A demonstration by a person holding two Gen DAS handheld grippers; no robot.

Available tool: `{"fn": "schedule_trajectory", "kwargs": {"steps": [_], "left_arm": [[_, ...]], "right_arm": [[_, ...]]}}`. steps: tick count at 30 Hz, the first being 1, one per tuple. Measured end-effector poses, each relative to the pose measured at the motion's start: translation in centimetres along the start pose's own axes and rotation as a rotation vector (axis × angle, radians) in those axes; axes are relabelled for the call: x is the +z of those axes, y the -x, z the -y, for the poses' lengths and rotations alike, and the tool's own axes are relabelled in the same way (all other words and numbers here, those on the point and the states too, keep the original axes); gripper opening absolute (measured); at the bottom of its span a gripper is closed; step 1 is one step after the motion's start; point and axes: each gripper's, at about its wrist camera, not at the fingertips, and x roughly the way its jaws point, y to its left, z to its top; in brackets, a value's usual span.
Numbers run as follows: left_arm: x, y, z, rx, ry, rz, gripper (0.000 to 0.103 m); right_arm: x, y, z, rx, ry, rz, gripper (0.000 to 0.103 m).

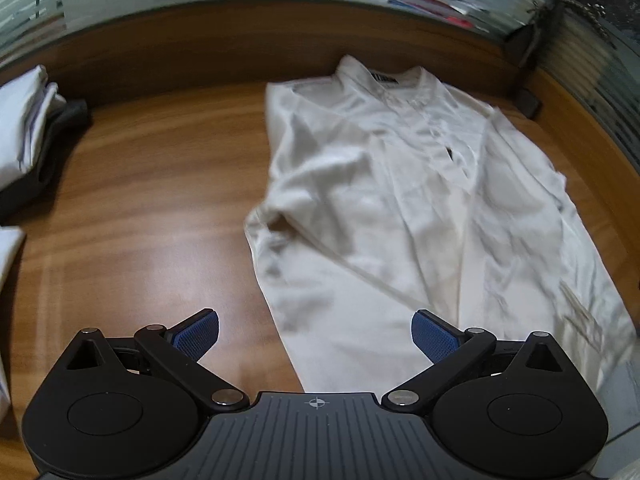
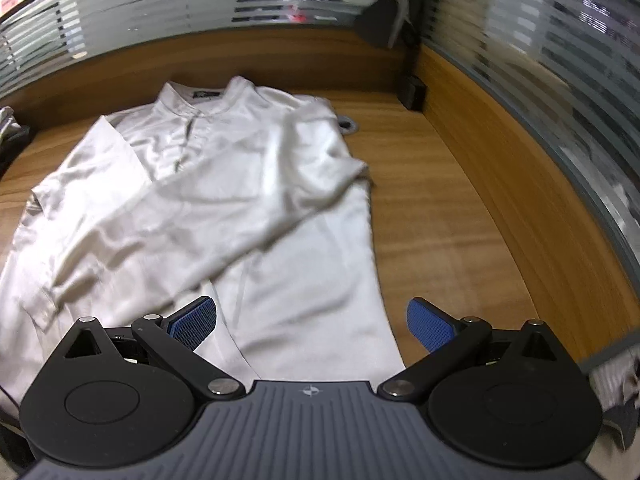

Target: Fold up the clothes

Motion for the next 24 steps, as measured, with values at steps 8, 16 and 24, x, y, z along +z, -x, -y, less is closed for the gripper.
{"fn": "schedule_trajectory", "kwargs": {"steps": [8, 16, 24], "left_arm": [[-5.0, 2.1, 2.6, 0.030, -0.033, -0.002, 0.103], [-11.4, 5.1, 6.2, 0.136, 0.041, 0.011, 0.103], [-15.5, 6.6, 9.6, 0.190, 0.125, -0.002, 0.102]], "right_arm": [[-4.9, 0.6, 5.0, 0.058, -0.015, -0.042, 0.101], [-8.4, -0.1, 10.5, 0.235, 0.083, -0.098, 0.083], [-11.9, -2.5, 13.6, 0.302, 0.076, -0.195, 0.063]]}}
